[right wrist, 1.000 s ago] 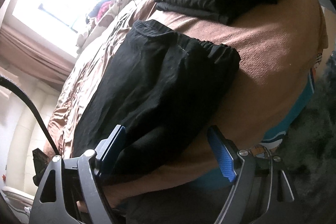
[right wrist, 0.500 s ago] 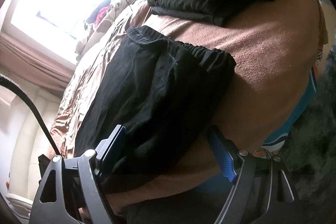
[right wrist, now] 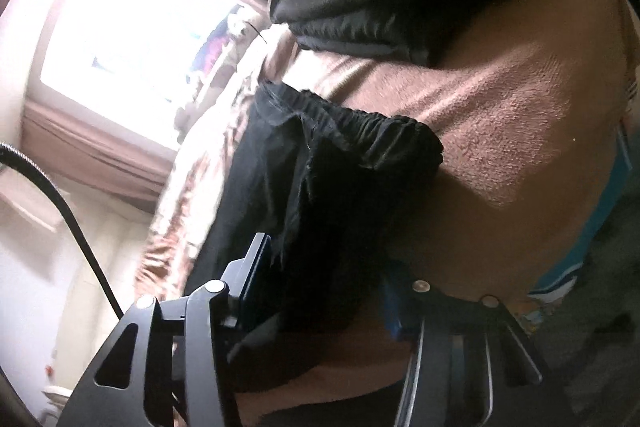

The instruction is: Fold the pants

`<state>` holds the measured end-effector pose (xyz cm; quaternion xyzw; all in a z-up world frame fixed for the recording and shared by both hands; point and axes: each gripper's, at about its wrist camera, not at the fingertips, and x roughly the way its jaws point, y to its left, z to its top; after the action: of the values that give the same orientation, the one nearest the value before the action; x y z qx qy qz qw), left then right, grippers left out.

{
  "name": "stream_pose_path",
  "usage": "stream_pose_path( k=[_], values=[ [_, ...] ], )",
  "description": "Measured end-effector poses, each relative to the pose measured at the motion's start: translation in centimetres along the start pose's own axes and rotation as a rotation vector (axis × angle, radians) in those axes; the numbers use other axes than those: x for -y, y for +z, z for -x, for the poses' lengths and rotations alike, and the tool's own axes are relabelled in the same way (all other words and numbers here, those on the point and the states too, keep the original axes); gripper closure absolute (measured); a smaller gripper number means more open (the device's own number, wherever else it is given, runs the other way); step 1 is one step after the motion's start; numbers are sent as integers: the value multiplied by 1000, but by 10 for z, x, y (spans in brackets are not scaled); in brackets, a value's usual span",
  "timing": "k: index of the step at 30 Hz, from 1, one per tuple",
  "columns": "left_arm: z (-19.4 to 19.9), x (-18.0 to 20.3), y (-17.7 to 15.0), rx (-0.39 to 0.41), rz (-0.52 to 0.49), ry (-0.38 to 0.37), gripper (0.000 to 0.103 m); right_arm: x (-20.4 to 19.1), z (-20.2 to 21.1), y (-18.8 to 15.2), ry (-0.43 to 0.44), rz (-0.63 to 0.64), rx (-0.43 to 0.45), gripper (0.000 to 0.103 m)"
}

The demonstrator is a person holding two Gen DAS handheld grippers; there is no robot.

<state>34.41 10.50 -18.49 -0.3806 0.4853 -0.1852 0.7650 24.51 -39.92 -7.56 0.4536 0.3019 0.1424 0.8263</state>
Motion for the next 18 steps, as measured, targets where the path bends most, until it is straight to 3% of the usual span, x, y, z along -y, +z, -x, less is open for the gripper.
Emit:
stream_pose_path(
  k=[6, 7, 8, 9, 10, 12, 18],
  values=[
    [-5, -3, 0, -44, -8, 21, 69, 14, -14, -3, 1, -45, -57, 57],
    [-6, -1, 0, -40, -12, 28, 72, 13, -15, -2, 0, -39, -56, 56],
    [-6, 4, 0, -26, -34, 48, 82, 11, -17, -2, -3, -29, -54, 56],
    [-8, 9, 1, -15, -56, 68, 85, 8, -18, -2, -11, -15, -51, 60],
    [-8, 13, 1, -5, -76, 80, 90, 4, -20, -2, -26, 3, -45, 72],
    [-3, 17, 2, 16, -80, 81, 94, -5, -19, -2, -27, 15, -42, 86],
    [15, 34, 11, 50, -120, 96, 95, -21, -13, -4, 17, 16, -9, 91]
  ],
)
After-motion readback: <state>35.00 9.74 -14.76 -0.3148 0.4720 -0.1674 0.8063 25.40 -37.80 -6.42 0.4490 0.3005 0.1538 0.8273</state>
